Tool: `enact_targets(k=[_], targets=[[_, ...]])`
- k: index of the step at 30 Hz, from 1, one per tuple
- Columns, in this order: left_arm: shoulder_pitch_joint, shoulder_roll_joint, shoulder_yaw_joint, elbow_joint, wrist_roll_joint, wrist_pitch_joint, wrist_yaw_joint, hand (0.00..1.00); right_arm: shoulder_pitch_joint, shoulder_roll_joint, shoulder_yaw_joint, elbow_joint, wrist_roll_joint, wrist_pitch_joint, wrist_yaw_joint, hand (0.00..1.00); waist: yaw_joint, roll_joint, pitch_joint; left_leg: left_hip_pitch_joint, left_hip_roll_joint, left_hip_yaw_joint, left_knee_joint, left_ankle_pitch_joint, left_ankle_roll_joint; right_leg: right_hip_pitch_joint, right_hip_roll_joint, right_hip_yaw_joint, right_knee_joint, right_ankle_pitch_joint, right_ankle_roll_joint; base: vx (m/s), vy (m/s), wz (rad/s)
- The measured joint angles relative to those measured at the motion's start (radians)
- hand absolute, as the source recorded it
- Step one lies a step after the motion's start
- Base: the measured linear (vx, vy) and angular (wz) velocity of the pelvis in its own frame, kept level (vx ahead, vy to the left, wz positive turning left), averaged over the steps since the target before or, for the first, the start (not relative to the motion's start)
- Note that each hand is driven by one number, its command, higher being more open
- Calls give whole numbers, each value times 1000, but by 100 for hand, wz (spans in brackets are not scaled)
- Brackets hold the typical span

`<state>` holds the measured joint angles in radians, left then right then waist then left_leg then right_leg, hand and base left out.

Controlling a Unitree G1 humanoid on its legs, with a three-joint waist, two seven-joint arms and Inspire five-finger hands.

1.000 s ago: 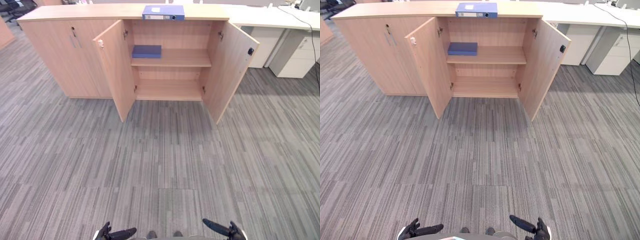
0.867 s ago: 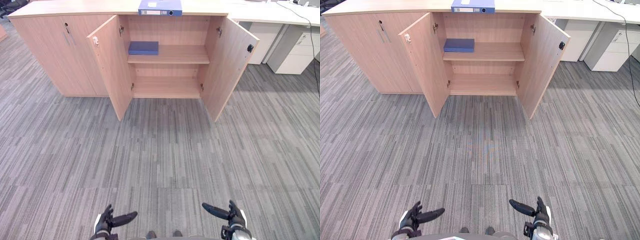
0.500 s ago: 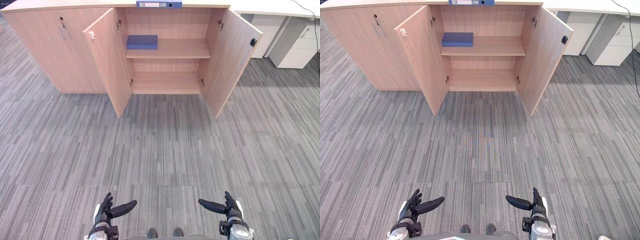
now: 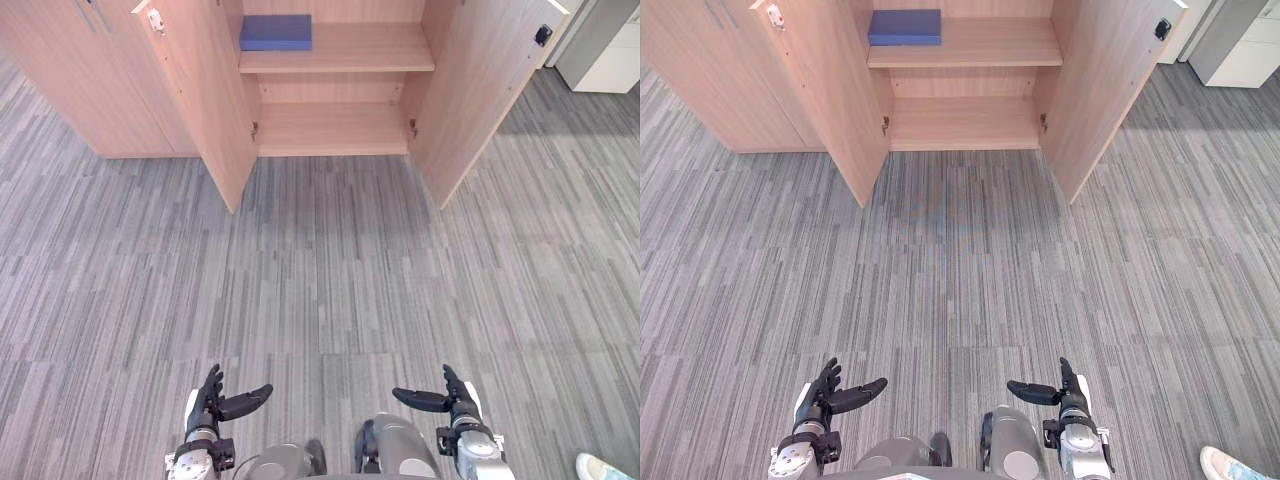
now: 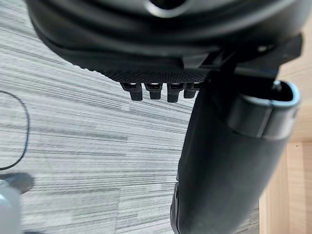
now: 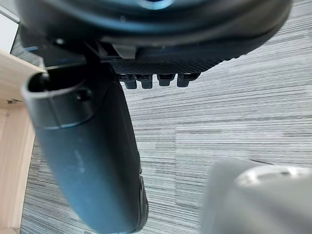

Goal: Walk over to the cabinet, pick up the folder, carry it to the office cabinet, place the folder inside the office cabinet, then close the office cabinet door

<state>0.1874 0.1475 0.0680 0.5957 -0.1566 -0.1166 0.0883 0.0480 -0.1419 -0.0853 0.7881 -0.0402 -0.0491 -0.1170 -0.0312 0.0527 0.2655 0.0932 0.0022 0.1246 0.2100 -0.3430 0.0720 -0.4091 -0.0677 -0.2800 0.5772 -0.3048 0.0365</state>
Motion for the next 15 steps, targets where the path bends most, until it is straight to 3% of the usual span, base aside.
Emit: enact_targets(k=[1,3,4,5,6,7,8,9,10,12,13,14,15], targets=[[-15,1,0,0,-1,0,1,100,-7,-6,7,-4,5,0,2,100,-4,9,9,24,27,-10,-30,-1,-14,-38,16,-17,-79,42,2,420,-78,33],[-38,13,-16,2,-1,-1,1,100,4,-16,11,-24,5,-3,-11,100,-21,-7,19,105,56,-37,-89,-11,-79,-79,31,-5,-329,249,-11,621,-143,47],[-38,13,-17,6,-1,-1,1,100,10,-18,10,-24,5,-3,-13,100,-25,-10,19,128,64,-42,-89,-24,-103,-80,32,5,-341,330,-21,854,-254,44],[-43,0,-19,15,0,-1,0,100,6,-22,4,-21,5,-2,-15,100,-34,1,23,156,95,-55,-68,-36,-135,-83,36,-8,-265,406,-86,712,-255,39],[-63,-6,-25,26,1,-1,-4,100,-10,-12,-13,-22,4,-1,-16,100,-42,9,28,124,114,-57,13,0,-203,-97,29,-23,-166,324,-103,844,-309,35],[-69,-13,-30,34,1,-1,-4,100,-10,-12,-17,-21,4,-1,-15,100,-41,8,28,105,119,-49,81,30,-235,-87,28,-25,-138,287,-103,685,-283,27],[-67,-33,-28,45,1,-1,-5,100,-7,-13,-16,-19,4,1,-13,100,-40,11,32,42,140,-36,305,136,-237,-15,36,-27,-139,230,-104,565,-233,16],[-61,-42,-26,46,1,-1,-5,100,-6,-12,-12,-19,4,1,-13,100,-40,14,37,-6,160,-34,446,233,-242,42,47,-29,-167,213,-106,694,-269,14],[-54,-49,-25,43,1,-4,-9,100,-9,-9,-1,-19,6,1,-15,100,-33,14,52,-115,213,-25,716,226,-225,162,79,-31,-243,208,-112,636,-217,3],[-58,-53,-25,39,1,-4,-12,100,-19,4,7,-29,11,-4,-18,100,3,-3,61,-263,246,21,913,146,-191,306,104,-9,-342,204,-118,586,-176,-21],[-57,-59,-27,28,1,-4,-13,100,-20,8,6,-57,20,-9,-23,100,21,-14,64,-348,240,59,892,114,-177,384,106,9,-411,204,-118,543,-114,-38],[-57,-61,-27,20,1,-6,-14,100,-34,7,7,-68,21,-19,-24,100,37,-19,65,-427,218,82,783,90,-148,447,105,32,-479,204,-118,645,-90,-47],[-57,-59,-27,15,1,-6,-16,100,-50,5,7,-67,24,-22,-24,100,48,-22,66,-473,192,81,649,87,-143,478,101,53,-512,197,-105,535,-36,-50]])
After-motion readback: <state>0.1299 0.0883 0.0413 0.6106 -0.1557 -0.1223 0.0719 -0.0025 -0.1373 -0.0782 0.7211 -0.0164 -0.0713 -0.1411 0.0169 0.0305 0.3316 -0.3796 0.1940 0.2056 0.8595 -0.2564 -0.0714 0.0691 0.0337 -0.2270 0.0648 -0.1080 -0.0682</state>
